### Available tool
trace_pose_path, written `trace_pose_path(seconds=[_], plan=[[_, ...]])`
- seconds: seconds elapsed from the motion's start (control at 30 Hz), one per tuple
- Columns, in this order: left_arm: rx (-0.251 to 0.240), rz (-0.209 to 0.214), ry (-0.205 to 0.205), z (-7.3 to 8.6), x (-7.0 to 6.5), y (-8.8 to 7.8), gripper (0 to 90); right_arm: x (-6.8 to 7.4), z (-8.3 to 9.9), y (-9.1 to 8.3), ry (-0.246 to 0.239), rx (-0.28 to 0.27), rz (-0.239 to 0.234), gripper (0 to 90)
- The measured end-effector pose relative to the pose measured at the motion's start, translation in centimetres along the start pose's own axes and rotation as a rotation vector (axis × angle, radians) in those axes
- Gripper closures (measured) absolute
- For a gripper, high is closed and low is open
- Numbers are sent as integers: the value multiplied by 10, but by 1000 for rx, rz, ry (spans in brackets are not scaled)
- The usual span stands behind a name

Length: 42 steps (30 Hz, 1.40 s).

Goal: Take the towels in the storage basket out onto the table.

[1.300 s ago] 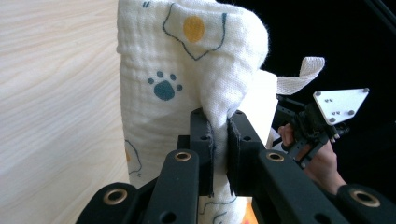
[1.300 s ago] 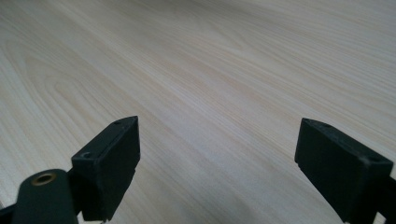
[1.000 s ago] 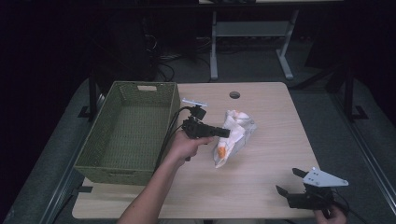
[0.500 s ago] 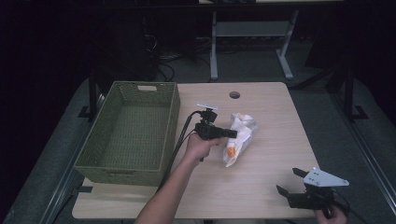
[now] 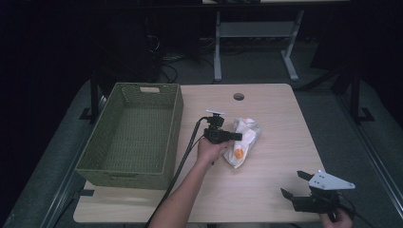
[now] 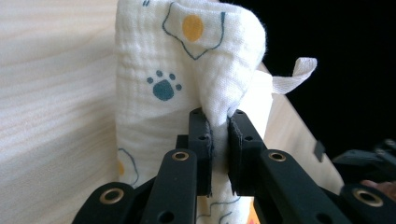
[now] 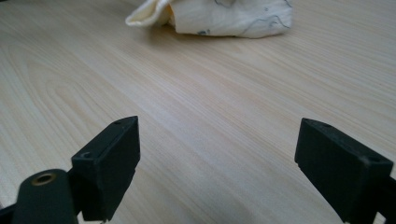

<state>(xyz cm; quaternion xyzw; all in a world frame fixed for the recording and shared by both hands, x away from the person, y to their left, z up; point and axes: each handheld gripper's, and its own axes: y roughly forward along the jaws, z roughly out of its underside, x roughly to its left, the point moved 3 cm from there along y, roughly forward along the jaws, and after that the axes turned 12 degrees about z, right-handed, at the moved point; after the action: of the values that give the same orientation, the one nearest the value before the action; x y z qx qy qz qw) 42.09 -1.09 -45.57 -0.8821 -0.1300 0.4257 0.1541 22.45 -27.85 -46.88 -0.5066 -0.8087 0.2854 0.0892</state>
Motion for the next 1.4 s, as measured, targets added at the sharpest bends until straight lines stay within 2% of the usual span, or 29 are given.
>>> trace_pose_path(seconds=[0.3,0.37,0.4,0.63,0.77,0.83,1.03,1.13,1.2,1.4], plan=[[37,-17,-18,10,8,19,812,1,-1,-1,-12,-2,-2,139],[54,-44,-1,12,11,22,809,1,-1,-1,-12,-1,-3,138],[57,-40,-6,14,12,24,807,1,-1,-1,-12,-1,-3,138],[67,-46,-9,17,16,27,797,1,-1,-2,-3,-2,-2,138],[67,-47,-13,18,16,28,751,1,-1,-2,-7,-2,-2,139],[58,-54,-4,16,15,25,675,1,-1,-2,-6,0,-4,139],[13,-57,0,15,10,14,545,1,-1,-3,-2,0,-1,138],[-5,-37,2,15,7,6,533,0,-2,-3,-12,-9,2,139],[-20,-50,14,15,4,0,513,1,-2,-3,-11,-7,1,139],[-57,-42,22,18,-2,-18,468,3,-2,-2,-13,-1,0,139]])
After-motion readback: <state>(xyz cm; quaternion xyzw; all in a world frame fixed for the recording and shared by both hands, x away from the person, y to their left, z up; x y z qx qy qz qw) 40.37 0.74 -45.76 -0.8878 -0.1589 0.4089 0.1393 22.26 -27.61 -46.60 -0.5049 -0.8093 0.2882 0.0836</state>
